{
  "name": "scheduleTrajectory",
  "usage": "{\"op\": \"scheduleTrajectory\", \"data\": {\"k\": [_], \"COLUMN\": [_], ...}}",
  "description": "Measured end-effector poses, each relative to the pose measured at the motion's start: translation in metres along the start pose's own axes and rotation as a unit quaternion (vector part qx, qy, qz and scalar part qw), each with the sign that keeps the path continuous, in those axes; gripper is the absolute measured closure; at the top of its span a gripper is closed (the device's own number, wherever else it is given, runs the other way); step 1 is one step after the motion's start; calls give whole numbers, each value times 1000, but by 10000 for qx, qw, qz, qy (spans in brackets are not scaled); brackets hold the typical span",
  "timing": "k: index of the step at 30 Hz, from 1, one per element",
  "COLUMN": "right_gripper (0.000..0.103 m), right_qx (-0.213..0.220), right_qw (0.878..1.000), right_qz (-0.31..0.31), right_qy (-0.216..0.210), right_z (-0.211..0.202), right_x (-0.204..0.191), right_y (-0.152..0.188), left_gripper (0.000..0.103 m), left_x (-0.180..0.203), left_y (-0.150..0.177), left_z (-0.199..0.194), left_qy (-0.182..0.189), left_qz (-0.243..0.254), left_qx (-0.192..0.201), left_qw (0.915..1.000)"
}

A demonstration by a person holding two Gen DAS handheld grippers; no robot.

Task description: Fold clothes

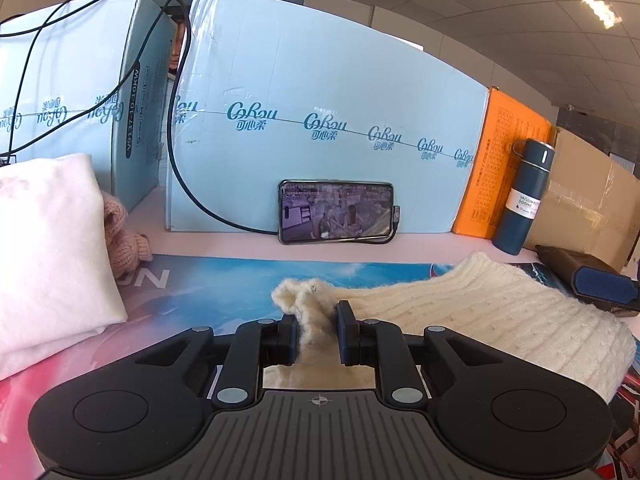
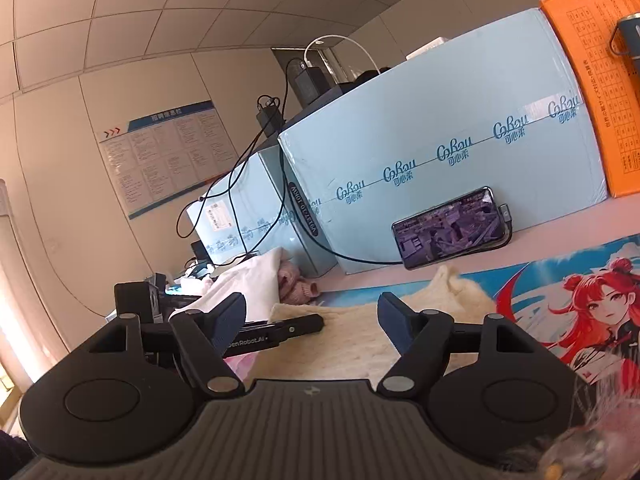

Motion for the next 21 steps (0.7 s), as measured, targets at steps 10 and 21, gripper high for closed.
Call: {"op": "scheduleTrajectory", "data": {"k": [10, 21], "right_gripper": [33, 22], "right_qx": [-481, -90], "right_qw": [9828, 9846], "right_qz": [1765, 1740], "right_qy": [258, 139], "right_z": [10, -1], "right_x": [42, 39], "right_y": [31, 21], "left_gripper": [53, 8], "left_x": [4, 72], "left_y": [-2, 6], "left_z": [-6, -57], "left_qy": [-121, 2028], "left_qz": [102, 991], "left_qx": [136, 665], "left_qw": [9998, 9719]}}
Point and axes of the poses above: each gripper's, at about its wrist camera, not at the fingertips, and z roughly the way its jaws point, x to its right, y to its underside, the point moved 8 cm from there along z, roughly the way its jaws point, and after that the axes turned 6 degrees about -y, right-handed, at the moved point
